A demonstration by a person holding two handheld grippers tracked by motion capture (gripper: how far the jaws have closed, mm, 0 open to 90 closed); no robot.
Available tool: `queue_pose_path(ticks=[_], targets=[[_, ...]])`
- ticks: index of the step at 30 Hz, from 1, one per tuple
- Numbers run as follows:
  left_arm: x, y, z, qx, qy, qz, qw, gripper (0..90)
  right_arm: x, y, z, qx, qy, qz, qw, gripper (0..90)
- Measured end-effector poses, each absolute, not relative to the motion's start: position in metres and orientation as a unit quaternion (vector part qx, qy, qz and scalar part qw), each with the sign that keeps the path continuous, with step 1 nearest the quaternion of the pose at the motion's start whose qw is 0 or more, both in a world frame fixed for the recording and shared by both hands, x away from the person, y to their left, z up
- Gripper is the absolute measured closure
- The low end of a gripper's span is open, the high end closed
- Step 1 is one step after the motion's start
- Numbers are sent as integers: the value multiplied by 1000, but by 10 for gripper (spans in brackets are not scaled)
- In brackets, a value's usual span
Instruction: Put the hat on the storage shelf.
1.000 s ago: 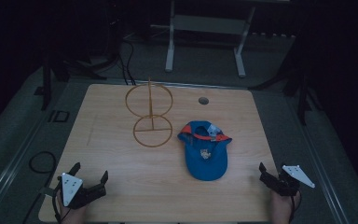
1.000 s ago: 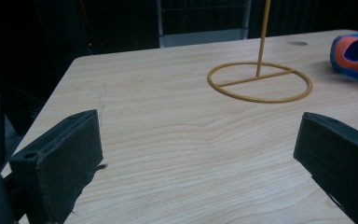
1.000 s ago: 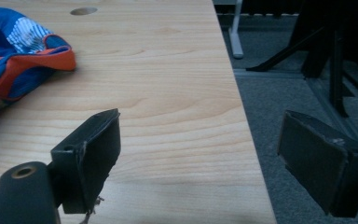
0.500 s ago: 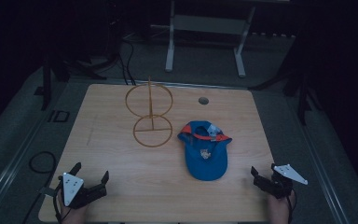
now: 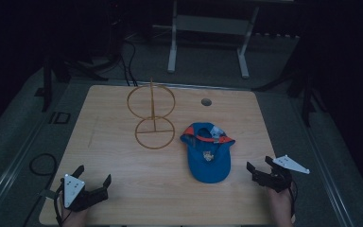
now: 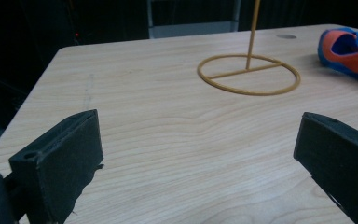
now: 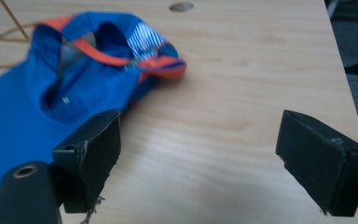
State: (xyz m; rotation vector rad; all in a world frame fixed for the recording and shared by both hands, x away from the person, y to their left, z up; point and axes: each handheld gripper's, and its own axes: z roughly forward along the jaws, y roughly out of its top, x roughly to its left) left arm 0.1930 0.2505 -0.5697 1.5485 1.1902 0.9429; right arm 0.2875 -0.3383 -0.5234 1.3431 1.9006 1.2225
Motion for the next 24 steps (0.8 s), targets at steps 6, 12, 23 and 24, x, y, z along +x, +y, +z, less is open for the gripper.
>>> queue_pose_path(ticks=[6, 12, 23, 24], targets=[[192, 251, -570, 627, 487, 380, 474, 14, 300, -329, -499, 452, 719, 457, 266, 145], [192, 252, -569, 625, 489, 374, 480, 15, 315, -318, -479, 445, 730, 452, 254, 140], [192, 251, -569, 626, 489, 371, 480, 14, 347, -285, -463, 407, 763, 456, 208, 131], [192, 251, -569, 626, 490, 371, 480, 15, 351, -281, -464, 403, 764, 459, 205, 130]])
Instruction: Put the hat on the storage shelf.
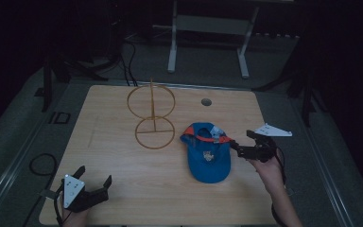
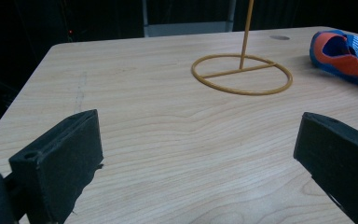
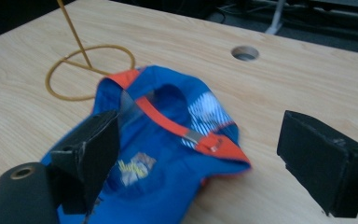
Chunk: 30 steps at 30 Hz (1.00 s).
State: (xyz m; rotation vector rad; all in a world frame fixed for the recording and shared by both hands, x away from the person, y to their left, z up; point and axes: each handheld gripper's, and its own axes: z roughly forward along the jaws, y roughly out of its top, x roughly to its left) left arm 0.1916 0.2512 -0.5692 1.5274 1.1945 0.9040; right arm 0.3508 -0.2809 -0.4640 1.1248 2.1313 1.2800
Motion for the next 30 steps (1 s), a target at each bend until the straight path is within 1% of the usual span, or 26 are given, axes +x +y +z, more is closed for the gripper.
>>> queue_pose_path(ticks=[6, 10, 13, 14, 17, 20, 21, 24, 30], targets=[[192, 251, -569, 627, 491, 367, 481, 15, 373, -266, -473, 411, 768, 451, 194, 132], [192, 251, -569, 629, 489, 366, 481, 15, 388, -258, -480, 412, 775, 438, 196, 144], [192, 251, -569, 630, 488, 366, 481, 15, 399, -255, -485, 409, 780, 428, 202, 207], [192, 251, -569, 629, 488, 367, 481, 15, 399, -255, -485, 409, 780, 428, 202, 207], [192, 252, -570, 628, 490, 364, 483, 15, 414, -253, -494, 415, 785, 416, 194, 223], [193, 252, -570, 629, 489, 365, 482, 15, 422, -248, -499, 414, 792, 403, 198, 243], [193, 252, -570, 629, 489, 365, 482, 15, 425, -247, -501, 412, 795, 397, 200, 270], [192, 252, -570, 628, 489, 365, 482, 15, 433, -244, -507, 418, 800, 382, 199, 292], [192, 252, -570, 629, 489, 364, 482, 15, 446, -240, -519, 428, 804, 366, 190, 306]])
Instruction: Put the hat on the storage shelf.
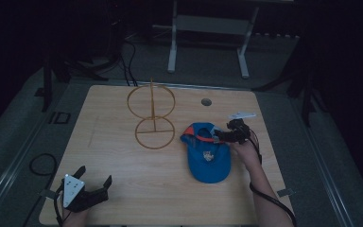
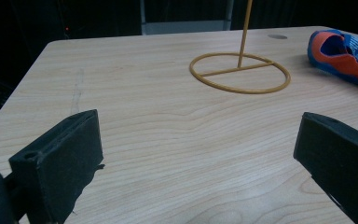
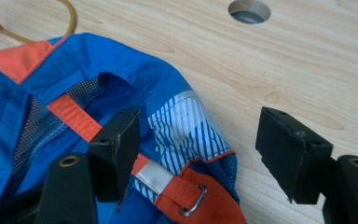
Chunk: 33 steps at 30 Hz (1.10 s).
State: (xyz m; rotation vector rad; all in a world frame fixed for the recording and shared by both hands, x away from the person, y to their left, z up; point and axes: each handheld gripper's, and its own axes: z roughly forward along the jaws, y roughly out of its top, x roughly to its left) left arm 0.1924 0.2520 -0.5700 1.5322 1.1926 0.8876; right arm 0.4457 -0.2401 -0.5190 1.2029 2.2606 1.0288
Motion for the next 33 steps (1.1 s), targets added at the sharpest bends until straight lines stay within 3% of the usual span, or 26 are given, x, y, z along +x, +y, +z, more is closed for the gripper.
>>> queue_pose_path(ticks=[14, 20, 27, 33], targets=[[192, 253, -570, 627, 493, 361, 483, 15, 458, -223, -536, 434, 818, 329, 188, 291], [192, 254, -570, 623, 498, 362, 483, 15, 460, -216, -546, 426, 830, 308, 185, 336], [192, 254, -570, 622, 498, 361, 484, 15, 460, -213, -551, 418, 838, 298, 185, 505], [191, 254, -570, 623, 498, 371, 476, 14, 455, -210, -551, 397, 846, 309, 174, 804]])
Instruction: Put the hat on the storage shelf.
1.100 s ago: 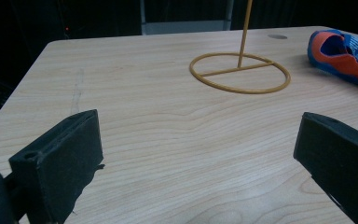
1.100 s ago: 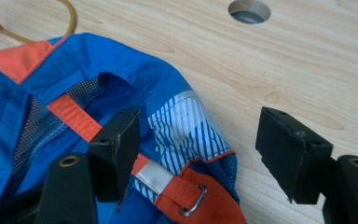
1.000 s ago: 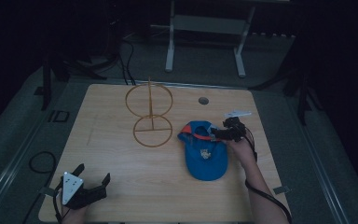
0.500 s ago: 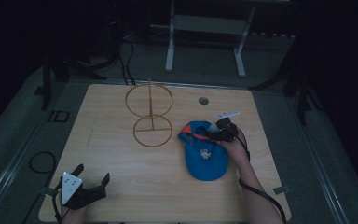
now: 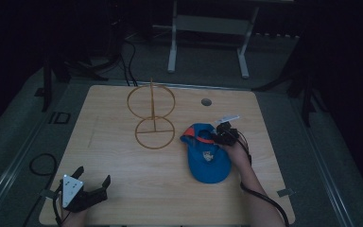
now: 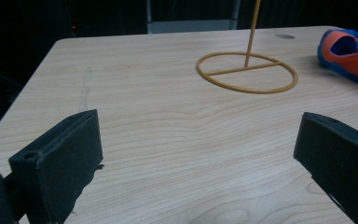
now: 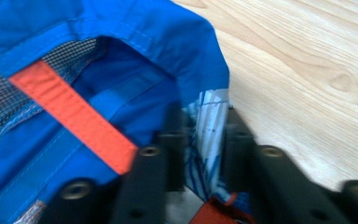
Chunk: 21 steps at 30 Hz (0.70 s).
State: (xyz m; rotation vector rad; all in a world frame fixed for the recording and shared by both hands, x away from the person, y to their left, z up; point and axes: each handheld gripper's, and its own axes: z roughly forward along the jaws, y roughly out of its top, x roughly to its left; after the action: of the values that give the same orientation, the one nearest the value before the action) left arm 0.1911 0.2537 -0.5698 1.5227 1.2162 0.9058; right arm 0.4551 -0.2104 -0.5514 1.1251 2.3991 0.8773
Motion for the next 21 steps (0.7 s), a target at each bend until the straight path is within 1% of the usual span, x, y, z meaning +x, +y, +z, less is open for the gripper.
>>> queue_pose_path(ticks=[4, 6, 11, 16, 21], targets=[[191, 254, -569, 623, 497, 371, 477, 14, 452, -208, -552, 398, 844, 311, 179, 849], [190, 255, -569, 622, 498, 370, 478, 14, 452, -208, -552, 407, 841, 312, 171, 860], [189, 254, -568, 619, 503, 379, 469, 14, 446, -213, -545, 413, 830, 330, 181, 871], [191, 250, -569, 631, 497, 374, 464, 14, 438, -221, -525, 408, 819, 354, 191, 875], [190, 245, -567, 634, 495, 378, 458, 14, 428, -220, -501, 386, 820, 370, 205, 876]])
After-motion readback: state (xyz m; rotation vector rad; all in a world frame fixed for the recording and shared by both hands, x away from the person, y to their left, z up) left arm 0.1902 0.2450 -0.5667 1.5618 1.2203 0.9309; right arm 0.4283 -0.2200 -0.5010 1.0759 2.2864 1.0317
